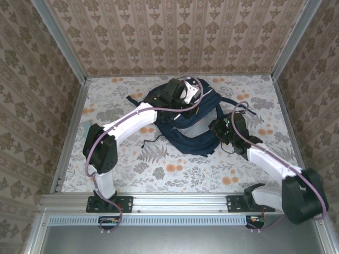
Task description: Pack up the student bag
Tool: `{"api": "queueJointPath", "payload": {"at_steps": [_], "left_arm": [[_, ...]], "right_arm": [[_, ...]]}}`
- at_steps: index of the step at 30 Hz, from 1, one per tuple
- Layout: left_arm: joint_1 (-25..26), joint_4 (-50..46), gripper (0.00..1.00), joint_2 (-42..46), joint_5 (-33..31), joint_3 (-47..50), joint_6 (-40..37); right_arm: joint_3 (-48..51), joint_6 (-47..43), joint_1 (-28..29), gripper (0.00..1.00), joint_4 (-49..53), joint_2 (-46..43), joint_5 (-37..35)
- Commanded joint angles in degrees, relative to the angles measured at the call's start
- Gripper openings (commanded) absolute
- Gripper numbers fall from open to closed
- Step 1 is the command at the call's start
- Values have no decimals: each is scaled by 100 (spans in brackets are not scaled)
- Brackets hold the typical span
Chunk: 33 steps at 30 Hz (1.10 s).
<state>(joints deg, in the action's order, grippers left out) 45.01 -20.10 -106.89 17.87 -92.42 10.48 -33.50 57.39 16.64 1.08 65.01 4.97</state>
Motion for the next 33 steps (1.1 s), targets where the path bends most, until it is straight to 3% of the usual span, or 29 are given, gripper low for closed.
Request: {"api": "queueJointPath", "payload": {"at_steps": [1,4,6,10,17,21,24,33], "left_arm": [[-40,275,3,-103,271,-330,266],[-124,85,36,-92,188,-401,584],[-273,-15,52,-7,173,-332,902],[-670,19,64,339,101,276,1596],[-1645,444,62,1111,200,2116,3108],[-2055,1059,53,1233,510,2917,3683],[-2119,1358,46,1112,678,3065,3895],[-2300,2259,37,400,1135,3062,4496]], "right_arm": [[95,-333,-8,51,1333,-701,-677],[31,-578,-2,59,1928,-1270,-865],[-108,-776,30,66,2247,-1477,-834],[-451,-998,251,75,2619,-1404,-809],[-896,-962,1097,84,2428,-662,-967],[-1154,-881,1500,87,2250,-157,-1051],[-1334,-849,1713,88,2185,140,-1069],[-1611,-838,2097,87,2210,537,-1174]]}}
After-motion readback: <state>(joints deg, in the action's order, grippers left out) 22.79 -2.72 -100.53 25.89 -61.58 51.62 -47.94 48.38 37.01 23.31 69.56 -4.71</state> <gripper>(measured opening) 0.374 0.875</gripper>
